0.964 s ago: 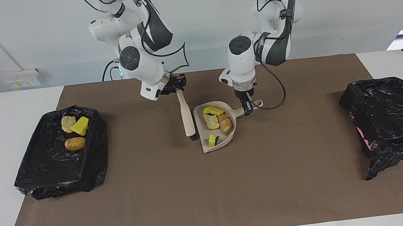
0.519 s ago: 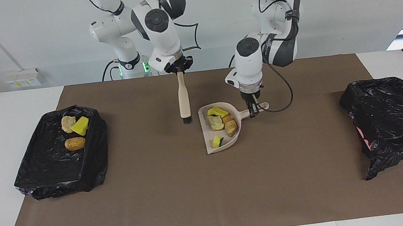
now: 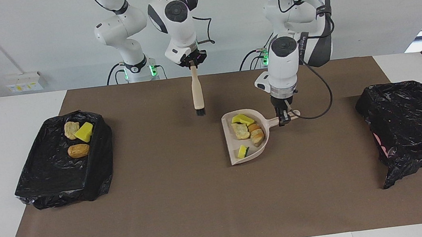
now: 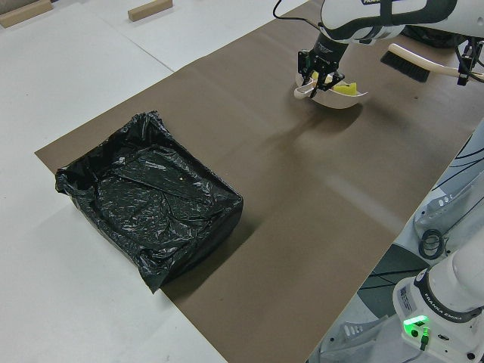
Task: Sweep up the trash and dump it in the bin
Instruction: 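Carry the dustpan to the other black bag and tip it with the left gripper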
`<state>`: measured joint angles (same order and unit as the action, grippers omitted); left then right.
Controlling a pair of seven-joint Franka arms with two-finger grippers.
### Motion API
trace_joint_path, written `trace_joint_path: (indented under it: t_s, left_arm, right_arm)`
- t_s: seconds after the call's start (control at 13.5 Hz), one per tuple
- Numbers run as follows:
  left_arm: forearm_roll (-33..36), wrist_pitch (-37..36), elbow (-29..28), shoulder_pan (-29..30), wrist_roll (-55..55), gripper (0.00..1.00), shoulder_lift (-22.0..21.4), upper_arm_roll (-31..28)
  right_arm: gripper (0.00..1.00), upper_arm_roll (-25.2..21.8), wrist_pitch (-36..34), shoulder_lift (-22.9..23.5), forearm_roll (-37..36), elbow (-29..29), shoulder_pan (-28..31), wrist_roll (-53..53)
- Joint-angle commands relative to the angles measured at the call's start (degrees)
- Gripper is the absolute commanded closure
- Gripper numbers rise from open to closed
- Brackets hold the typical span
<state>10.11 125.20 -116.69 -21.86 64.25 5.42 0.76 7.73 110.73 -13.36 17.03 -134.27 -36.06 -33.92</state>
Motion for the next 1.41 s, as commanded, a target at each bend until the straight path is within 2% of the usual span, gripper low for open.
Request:
trace_joint_path:
  t_s: [0.0, 0.37, 0.67, 0.74, 0.96, 1.11, 1.19, 1.26, 1.33]
  left_arm:
    - [0.61, 0.04, -0.56, 4.53, 5.51, 1.0, -3.47, 0.56]
    - [-1.94, -2.42, 0.49, 15.78, 13.51, 1.0, -7.08, 0.21]
    - [-7.12, -3.29, 5.58, 24.21, 21.68, 1.0, -5.86, 0.12]
    - [-7.91, -4.17, 7.77, 26.85, 24.32, 1.0, -4.81, 0.12]
    - [-9.5, -11.19, 19.97, 33.97, 31.87, 1.0, 1.59, 0.12]
    - [-8.97, -13.13, 23.51, 38.45, 34.27, 1.0, 3.45, 0.12]
    - [-8.8, -12.97, 23.87, 40.39, 35.93, 1.0, 3.98, 0.12]
    - [-8.71, -13.22, 26.31, 41.89, 39.25, 1.0, 5.38, 0.12]
    - [-8.45, -14.27, 29.82, 44.25, 42.07, 1.0, 7.57, 0.12]
  right_arm:
    - [1.0, -0.08, 5.62, 3.94, 1.08, -0.81, -2.78, -3.26]
    - [1.0, -0.08, 11.86, 9.66, 1.08, -1.52, -6.47, -4.76]
    - [1.0, -0.17, 12.14, 10.11, 0.99, -2.3, -6.74, -2.83]
    - [1.0, -0.17, 12.14, 10.11, 0.99, -2.31, -6.74, -2.74]
    - [1.0, -0.17, 12.31, 11.07, 0.99, -2.31, -6.3, -3.35]
    - [0.92, -0.17, 12.32, 11.25, 0.99, -2.22, -6.22, -3.35]
    - [0.81, -0.17, 12.32, 11.34, 0.99, -2.22, -6.04, -3.35]
    - [0.52, -0.17, 12.32, 11.42, 0.99, -2.22, -6.04, -3.18]
    - [0.07, -0.17, 12.23, 11.51, 0.99, -1.96, -5.95, -2.83]
